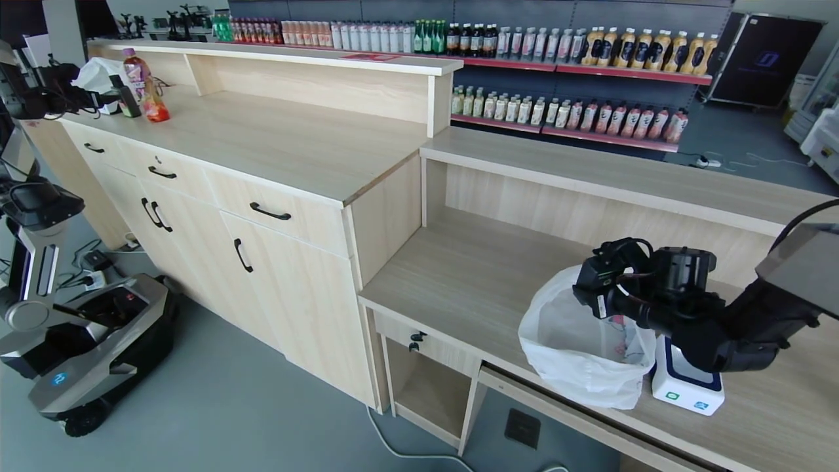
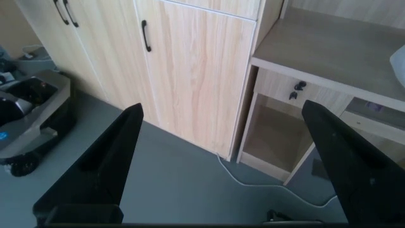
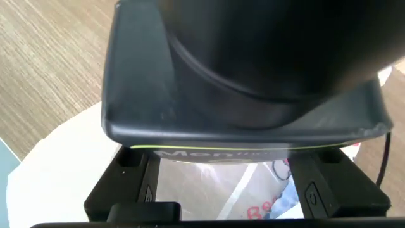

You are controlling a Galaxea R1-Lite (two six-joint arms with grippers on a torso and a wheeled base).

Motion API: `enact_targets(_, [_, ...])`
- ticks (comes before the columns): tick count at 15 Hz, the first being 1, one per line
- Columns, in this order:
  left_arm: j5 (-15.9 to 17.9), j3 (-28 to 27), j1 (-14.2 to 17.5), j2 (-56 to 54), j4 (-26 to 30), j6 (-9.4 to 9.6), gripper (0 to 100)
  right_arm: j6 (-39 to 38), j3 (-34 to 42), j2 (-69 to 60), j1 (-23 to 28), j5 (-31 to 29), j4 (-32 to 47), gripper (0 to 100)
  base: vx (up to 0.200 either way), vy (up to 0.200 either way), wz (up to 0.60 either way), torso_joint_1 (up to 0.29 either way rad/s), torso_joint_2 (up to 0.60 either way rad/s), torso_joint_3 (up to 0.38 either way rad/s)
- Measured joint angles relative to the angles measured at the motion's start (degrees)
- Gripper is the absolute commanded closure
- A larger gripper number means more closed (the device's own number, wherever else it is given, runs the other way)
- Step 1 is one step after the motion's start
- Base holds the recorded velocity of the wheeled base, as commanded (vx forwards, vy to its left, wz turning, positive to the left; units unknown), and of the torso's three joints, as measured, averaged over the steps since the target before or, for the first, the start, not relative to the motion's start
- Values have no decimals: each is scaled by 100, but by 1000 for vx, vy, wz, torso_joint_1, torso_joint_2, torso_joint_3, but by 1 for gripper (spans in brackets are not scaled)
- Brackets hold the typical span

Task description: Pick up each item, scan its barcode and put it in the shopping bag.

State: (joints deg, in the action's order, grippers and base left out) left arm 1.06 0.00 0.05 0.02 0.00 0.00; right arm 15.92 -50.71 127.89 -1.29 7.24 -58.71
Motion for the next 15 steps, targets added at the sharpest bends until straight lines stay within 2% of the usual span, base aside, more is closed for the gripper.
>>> enact_targets(7, [0,0,2,0,0,0,0,-101,-435,887,167,22,38,100,0,0,0,0,0,0])
enact_targets(12, [0,0,2,0,0,0,0,-106,-1259,1503,77,85,323,100,0,0,0,0,0,0])
enact_targets(15, [0,0,2,0,0,0,0,-99,-1475,1797,-44,102,354,100,0,0,0,0,0,0])
